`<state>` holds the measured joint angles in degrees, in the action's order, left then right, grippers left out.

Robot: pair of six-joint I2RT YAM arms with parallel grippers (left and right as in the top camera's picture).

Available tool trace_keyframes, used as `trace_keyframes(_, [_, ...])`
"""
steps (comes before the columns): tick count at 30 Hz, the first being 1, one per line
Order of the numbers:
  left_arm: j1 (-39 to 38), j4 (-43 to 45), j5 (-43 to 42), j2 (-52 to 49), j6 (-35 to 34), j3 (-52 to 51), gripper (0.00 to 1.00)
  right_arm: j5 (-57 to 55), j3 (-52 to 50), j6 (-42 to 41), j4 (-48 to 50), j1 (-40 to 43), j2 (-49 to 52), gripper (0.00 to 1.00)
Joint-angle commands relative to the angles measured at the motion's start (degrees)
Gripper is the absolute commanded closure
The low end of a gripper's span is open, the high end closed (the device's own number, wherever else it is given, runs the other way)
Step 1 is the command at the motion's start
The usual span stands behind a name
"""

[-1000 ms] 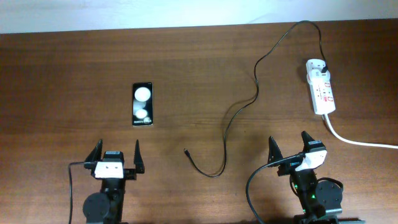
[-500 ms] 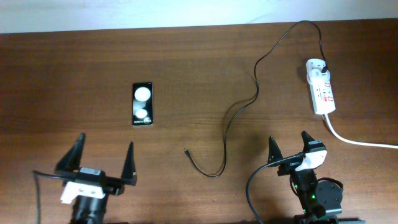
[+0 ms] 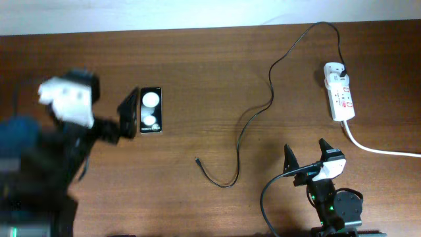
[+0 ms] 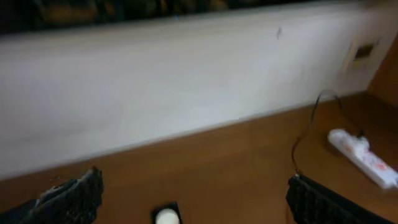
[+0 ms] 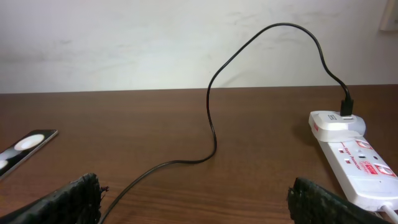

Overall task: Plug charger to phone and switch on socket
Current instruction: 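Move the left gripper over the black phone and lower it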

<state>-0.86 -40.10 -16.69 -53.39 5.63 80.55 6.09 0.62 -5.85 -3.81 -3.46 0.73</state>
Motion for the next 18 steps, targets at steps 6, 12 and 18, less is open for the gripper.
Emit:
trace_keyframes(6, [-0.2, -6.0, -2.0, -21.3, 0.7, 5.3, 0.01, -0.3, -0.3, 0.0, -0.3, 0.1, -0.5, 0.01])
trace_keyframes(12, [-0.2, -6.1, -2.0, -34.1, 0.7, 5.3, 0.01, -0.3, -0.3, 0.0, -0.3, 0.1, -0.5, 0.01])
trace_keyframes(18, [-0.2, -9.1, -2.0, -44.2, 0.7, 4.8, 0.31, -0.3, -0.3, 0.0, -0.3, 0.1, -0.5, 0.01])
